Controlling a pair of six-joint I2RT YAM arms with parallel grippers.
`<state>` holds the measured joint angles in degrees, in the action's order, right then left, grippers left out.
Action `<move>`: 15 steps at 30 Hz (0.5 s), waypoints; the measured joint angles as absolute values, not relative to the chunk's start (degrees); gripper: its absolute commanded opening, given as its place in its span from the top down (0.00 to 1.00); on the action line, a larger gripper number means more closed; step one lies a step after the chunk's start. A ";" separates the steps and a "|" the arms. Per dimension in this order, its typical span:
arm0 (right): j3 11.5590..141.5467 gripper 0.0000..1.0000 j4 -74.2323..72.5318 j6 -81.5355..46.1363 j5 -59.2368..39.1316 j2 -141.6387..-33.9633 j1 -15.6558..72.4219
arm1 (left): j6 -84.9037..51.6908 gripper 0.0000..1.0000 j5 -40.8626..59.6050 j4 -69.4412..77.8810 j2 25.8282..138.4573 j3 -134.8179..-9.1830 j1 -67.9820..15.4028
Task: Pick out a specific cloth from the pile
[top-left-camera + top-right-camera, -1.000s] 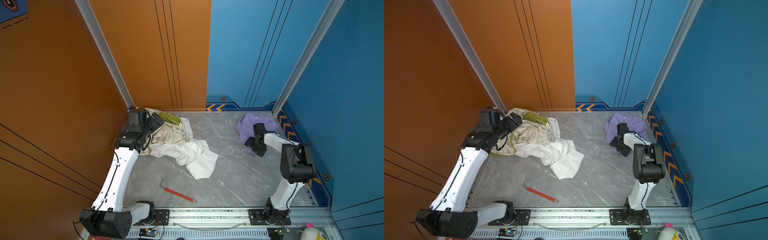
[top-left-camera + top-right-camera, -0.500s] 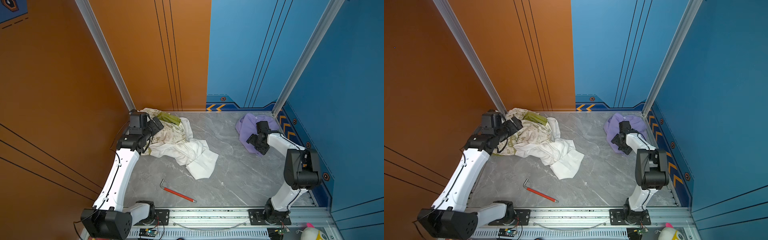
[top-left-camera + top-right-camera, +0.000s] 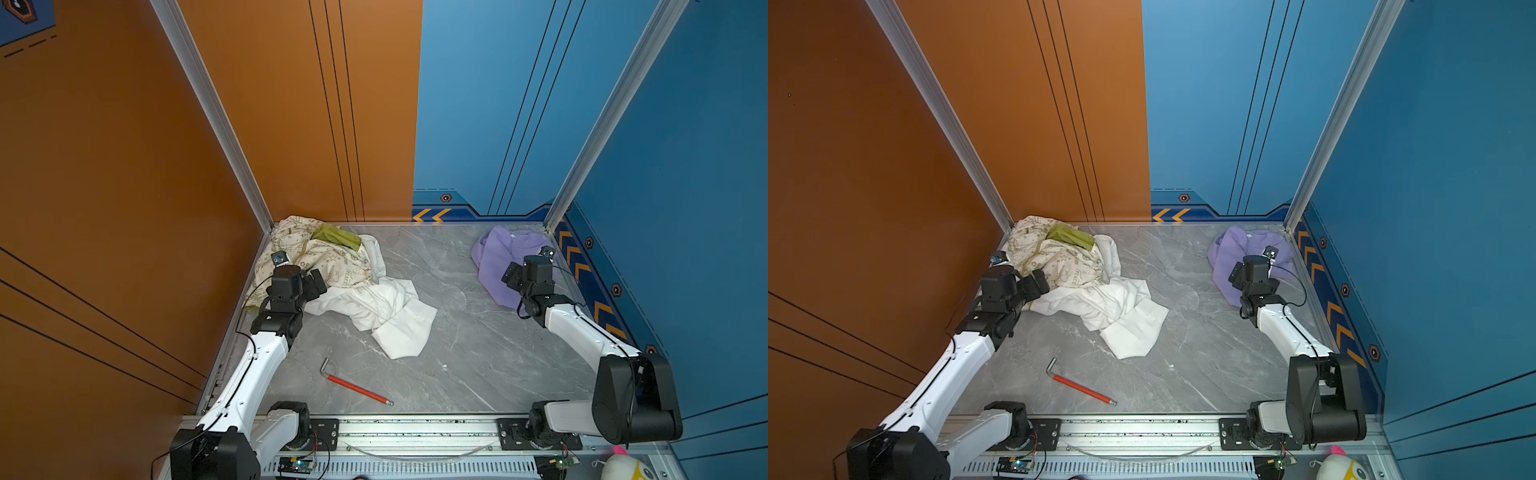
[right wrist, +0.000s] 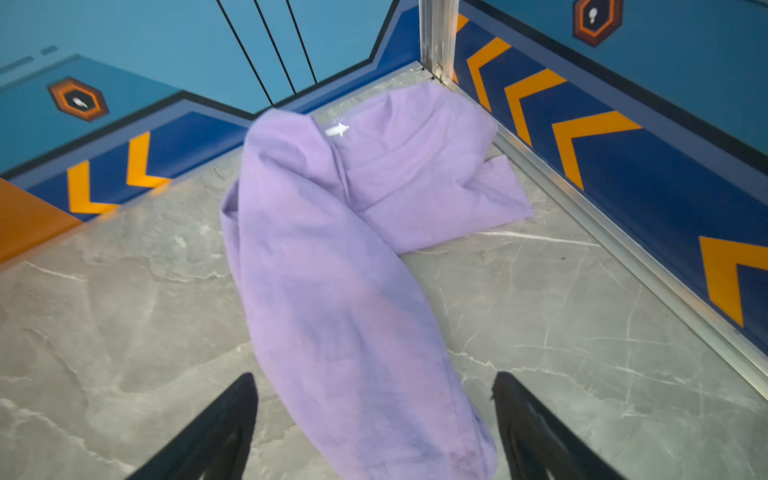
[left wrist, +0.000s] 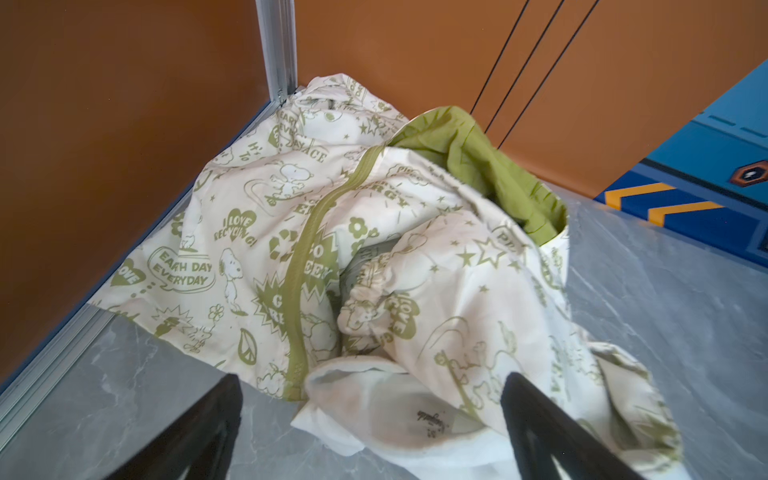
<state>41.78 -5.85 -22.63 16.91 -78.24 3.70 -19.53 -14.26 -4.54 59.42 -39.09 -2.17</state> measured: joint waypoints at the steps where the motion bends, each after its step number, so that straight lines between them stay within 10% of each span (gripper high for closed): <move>1: 40.23 0.06 -7.51 -21.34 17.02 -78.41 3.88 | -18.70 0.02 -14.98 -2.37 59.40 -36.93 -1.91; 15: 32.91 0.00 -38.13 -9.98 16.97 -88.40 6.35 | -8.43 0.02 -16.86 21.26 71.79 -26.57 -1.45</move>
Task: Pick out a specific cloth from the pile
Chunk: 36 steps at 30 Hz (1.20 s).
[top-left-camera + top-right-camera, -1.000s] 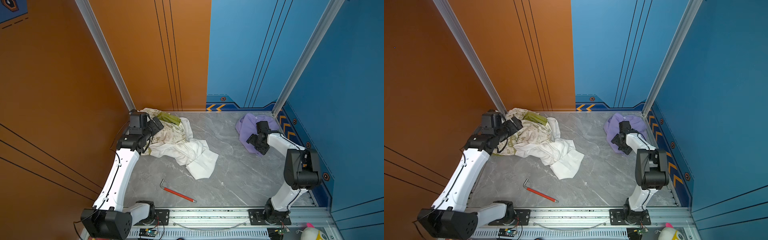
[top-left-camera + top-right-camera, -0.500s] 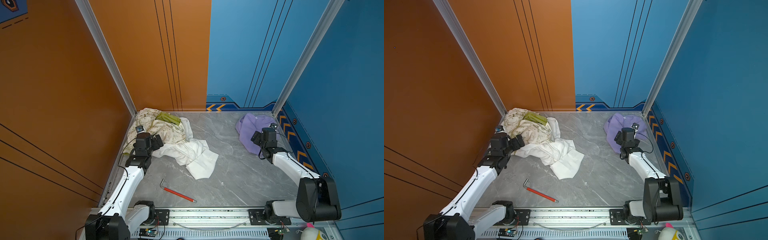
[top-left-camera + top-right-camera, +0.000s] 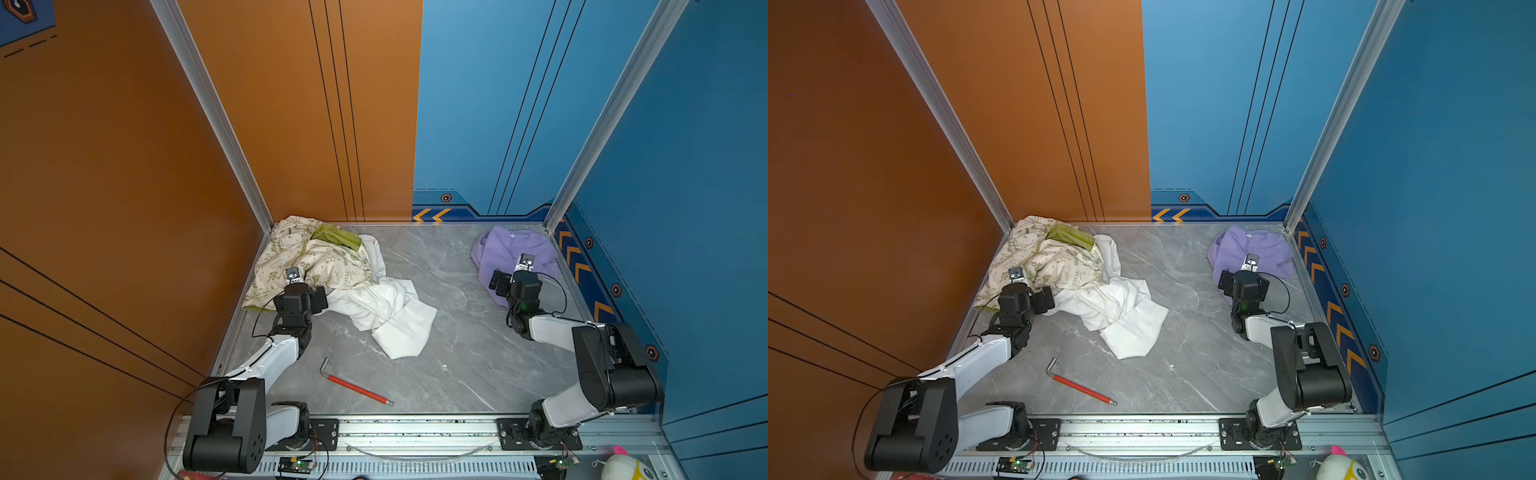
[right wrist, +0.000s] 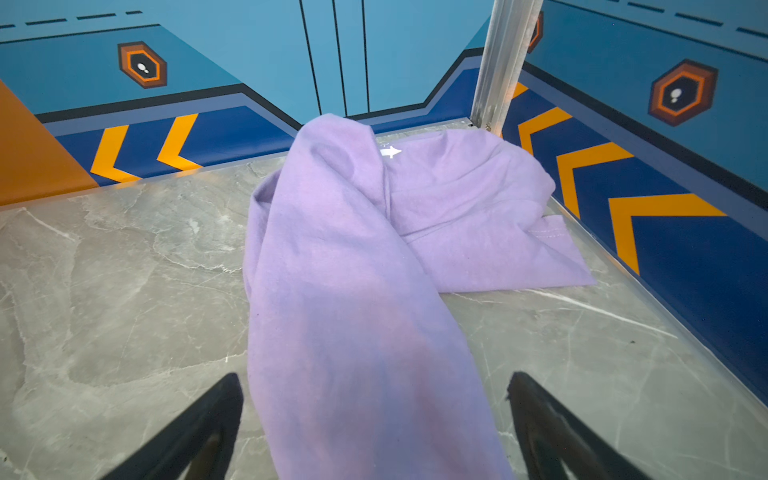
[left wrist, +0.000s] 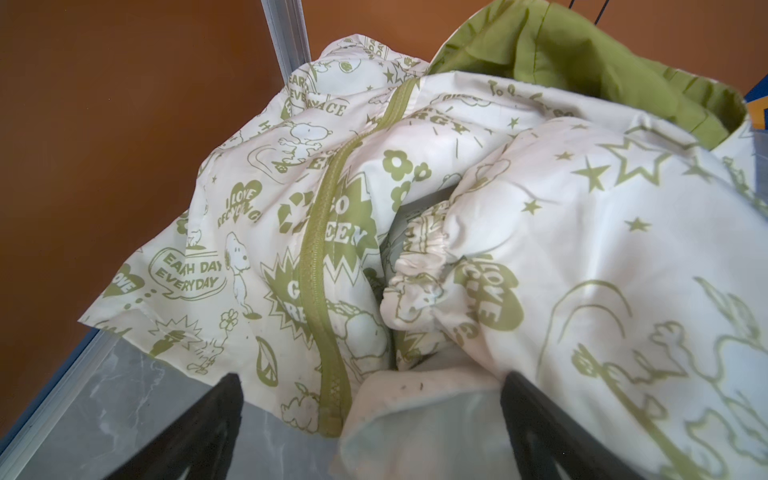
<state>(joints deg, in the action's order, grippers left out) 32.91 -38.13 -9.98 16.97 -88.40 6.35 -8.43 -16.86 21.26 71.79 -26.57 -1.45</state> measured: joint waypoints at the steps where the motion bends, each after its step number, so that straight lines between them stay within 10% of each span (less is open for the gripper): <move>1: 32.69 0.00 -38.87 -9.78 16.95 -88.25 6.44 | -8.12 0.02 -16.67 23.20 72.69 -26.09 -1.45; 20: 27.24 0.00 -33.56 -8.32 19.53 -73.47 6.15 | -3.16 0.02 -12.29 38.30 81.19 -25.02 -1.17; 36: 21.15 0.00 -42.02 -5.08 15.84 -81.84 4.12 | -0.97 0.02 -7.97 47.24 87.77 -23.75 -1.06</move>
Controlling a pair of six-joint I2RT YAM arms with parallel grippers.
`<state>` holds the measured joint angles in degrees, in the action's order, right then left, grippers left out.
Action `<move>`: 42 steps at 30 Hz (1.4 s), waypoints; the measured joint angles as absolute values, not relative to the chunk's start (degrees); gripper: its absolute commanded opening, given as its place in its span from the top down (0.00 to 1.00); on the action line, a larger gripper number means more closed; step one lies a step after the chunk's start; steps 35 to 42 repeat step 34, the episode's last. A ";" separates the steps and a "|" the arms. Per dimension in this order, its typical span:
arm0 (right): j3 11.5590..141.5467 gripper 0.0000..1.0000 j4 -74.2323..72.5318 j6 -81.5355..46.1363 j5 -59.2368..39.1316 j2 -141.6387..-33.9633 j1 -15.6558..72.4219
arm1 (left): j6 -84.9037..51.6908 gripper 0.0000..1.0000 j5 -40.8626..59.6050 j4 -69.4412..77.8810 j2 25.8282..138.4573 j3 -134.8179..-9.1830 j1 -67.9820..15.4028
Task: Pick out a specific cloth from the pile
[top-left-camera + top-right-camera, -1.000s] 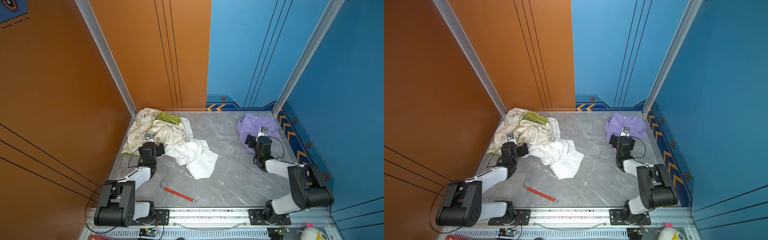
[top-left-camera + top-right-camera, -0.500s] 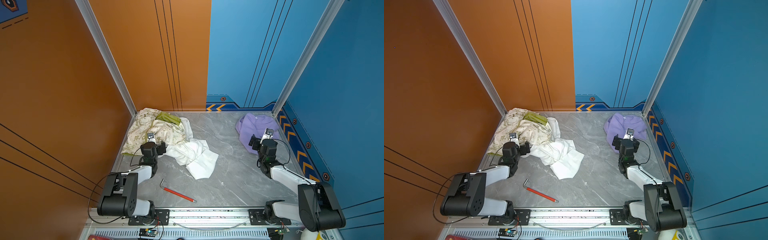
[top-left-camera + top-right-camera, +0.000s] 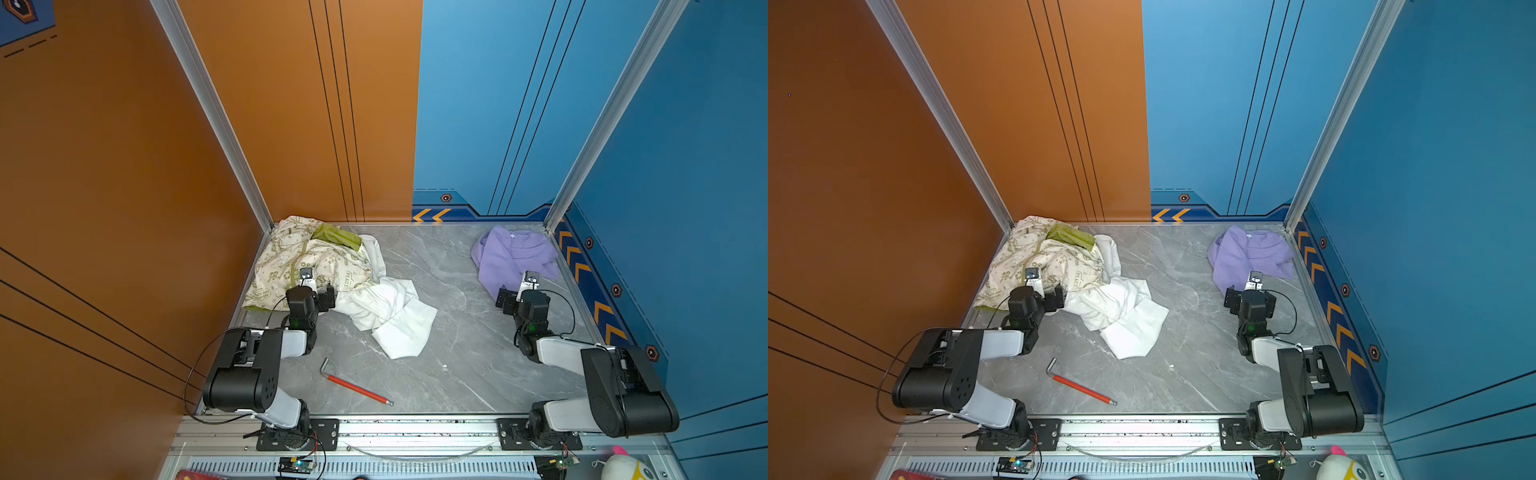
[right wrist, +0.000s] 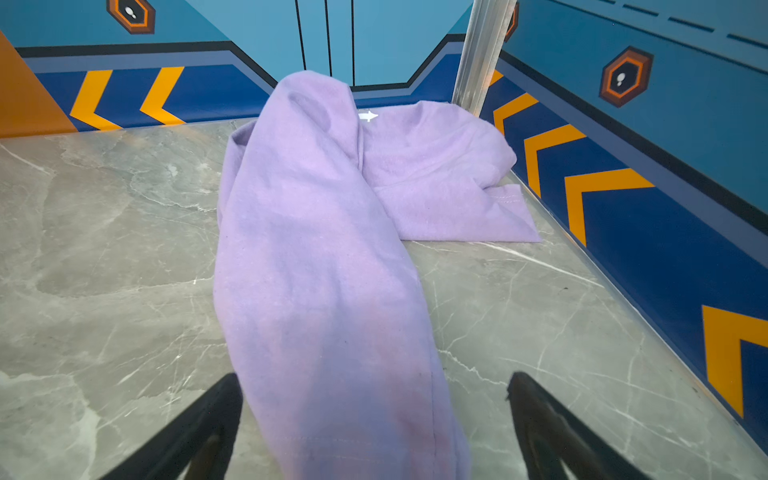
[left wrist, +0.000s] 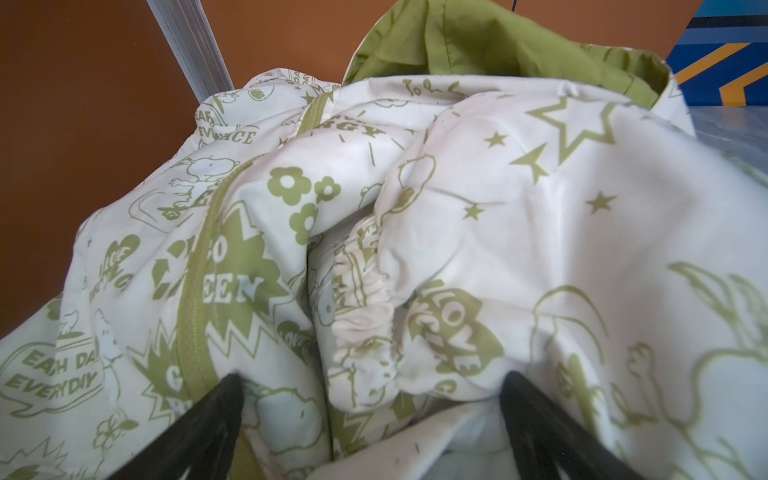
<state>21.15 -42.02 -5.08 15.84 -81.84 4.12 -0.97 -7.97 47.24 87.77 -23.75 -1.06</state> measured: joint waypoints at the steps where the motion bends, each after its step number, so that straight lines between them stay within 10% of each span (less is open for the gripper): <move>1: 21.15 0.00 -43.20 -4.82 15.42 -83.00 3.97 | -0.86 0.02 -7.81 47.48 87.79 -23.64 -1.06; 42: 20.34 0.00 -51.68 -3.79 8.54 -88.12 2.17 | -0.82 0.02 -7.16 50.41 88.86 -22.87 -1.06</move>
